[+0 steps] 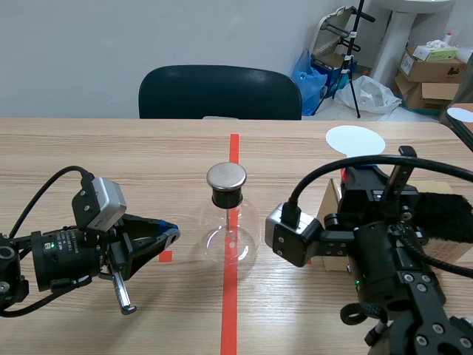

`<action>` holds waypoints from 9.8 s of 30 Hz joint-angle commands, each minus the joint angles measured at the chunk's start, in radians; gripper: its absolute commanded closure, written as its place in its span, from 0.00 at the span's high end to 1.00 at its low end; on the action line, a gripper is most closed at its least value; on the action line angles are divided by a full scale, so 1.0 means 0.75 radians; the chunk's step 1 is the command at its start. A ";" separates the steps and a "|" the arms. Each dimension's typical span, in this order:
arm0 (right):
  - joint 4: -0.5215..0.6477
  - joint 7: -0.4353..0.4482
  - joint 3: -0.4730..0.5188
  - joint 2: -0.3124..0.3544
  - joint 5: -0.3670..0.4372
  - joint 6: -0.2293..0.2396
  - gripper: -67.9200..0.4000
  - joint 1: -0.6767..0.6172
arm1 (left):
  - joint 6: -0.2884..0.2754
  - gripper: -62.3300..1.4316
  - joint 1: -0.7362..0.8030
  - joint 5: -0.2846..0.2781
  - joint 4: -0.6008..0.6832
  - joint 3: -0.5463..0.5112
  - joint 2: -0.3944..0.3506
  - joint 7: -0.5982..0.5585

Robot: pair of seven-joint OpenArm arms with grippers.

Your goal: Do the electroscope experiment

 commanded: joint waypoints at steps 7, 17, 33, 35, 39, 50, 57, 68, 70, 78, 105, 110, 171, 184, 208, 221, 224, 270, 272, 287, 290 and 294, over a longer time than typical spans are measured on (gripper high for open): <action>0.009 -0.006 0.010 0.015 -0.005 -0.010 0.02 0.012 | 0.002 0.07 -0.004 -0.013 0.016 -0.009 0.007 -0.018; 0.009 0.051 0.010 0.015 -0.005 -0.010 0.02 0.012 | 0.002 0.07 -0.004 -0.013 0.016 -0.009 0.007 -0.018; 0.009 0.504 0.010 0.015 -0.041 -0.010 0.02 0.012 | 0.002 0.07 -0.004 -0.013 0.016 -0.009 0.007 -0.018; 0.009 0.555 0.010 0.015 -0.041 -0.010 0.02 0.012 | 0.002 0.07 -0.004 -0.013 0.016 -0.009 0.007 -0.018; 0.009 0.643 0.010 0.015 -0.041 -0.010 0.02 0.012 | 0.002 0.07 -0.004 -0.013 0.016 -0.009 0.007 -0.018; 0.009 0.823 0.010 0.015 -0.041 -0.010 0.02 0.012 | 0.002 0.07 -0.004 -0.013 0.016 -0.009 0.007 -0.018; 0.009 0.844 0.010 0.015 -0.041 -0.010 0.02 0.012 | 0.002 0.07 -0.004 -0.013 0.016 -0.009 0.007 -0.018; 0.009 0.844 0.010 0.015 -0.041 -0.010 0.02 0.012 | 0.002 0.07 -0.004 -0.013 0.016 -0.009 0.007 -0.018; 0.009 0.844 0.010 0.015 -0.041 -0.010 0.02 0.012 | 0.002 0.07 -0.004 -0.013 0.016 -0.009 0.007 -0.018; 0.009 0.843 0.010 0.015 -0.040 -0.010 0.02 0.012 | 0.002 0.07 -0.004 -0.012 0.016 -0.009 0.007 -0.018; 0.009 0.843 0.010 0.015 -0.040 -0.010 0.02 0.012 | 0.002 0.07 -0.004 -0.008 0.016 -0.009 0.007 -0.018; 0.009 0.843 0.010 0.015 -0.040 -0.010 0.02 0.012 | 0.002 0.07 -0.004 -0.008 0.016 -0.009 0.007 -0.018; 0.009 0.833 0.010 0.015 -0.040 -0.010 0.02 0.012 | 0.002 0.07 -0.004 -0.008 0.016 -0.009 0.007 -0.018; 0.009 0.468 0.010 0.015 -0.039 -0.010 0.02 0.012 | 0.002 0.07 -0.004 -0.008 0.016 -0.009 0.007 -0.018; 0.009 -0.081 0.010 0.015 -0.035 -0.010 0.02 0.012 | 0.002 0.07 -0.004 -0.008 0.016 -0.009 0.007 -0.018; 0.009 0.153 0.010 0.015 -0.035 -0.010 0.02 0.012 | 0.002 0.07 -0.004 -0.008 0.016 -0.009 0.007 -0.018; 0.009 0.276 0.010 0.015 -0.035 -0.010 0.02 0.012 | 0.002 0.07 -0.004 -0.008 0.016 -0.009 0.007 -0.018; 0.009 0.819 0.010 0.015 -0.035 -0.010 0.02 0.012 | 0.002 0.07 -0.004 -0.008 0.016 -0.009 0.007 -0.018; 0.009 0.819 0.010 0.015 -0.035 -0.010 0.02 0.012 | 0.002 0.07 -0.004 -0.008 0.016 -0.009 0.007 -0.018; 0.009 0.633 0.010 0.015 -0.035 -0.010 0.02 0.012 | 0.002 0.07 -0.004 -0.008 0.016 -0.009 0.007 -0.018; 0.009 0.517 0.010 0.015 -0.035 -0.010 0.02 0.012 | 0.002 0.07 -0.004 -0.008 0.016 -0.009 0.007 -0.018; 0.009 0.360 0.010 0.015 -0.035 -0.010 0.02 0.012 | 0.002 0.07 -0.004 -0.008 0.016 -0.009 0.007 -0.018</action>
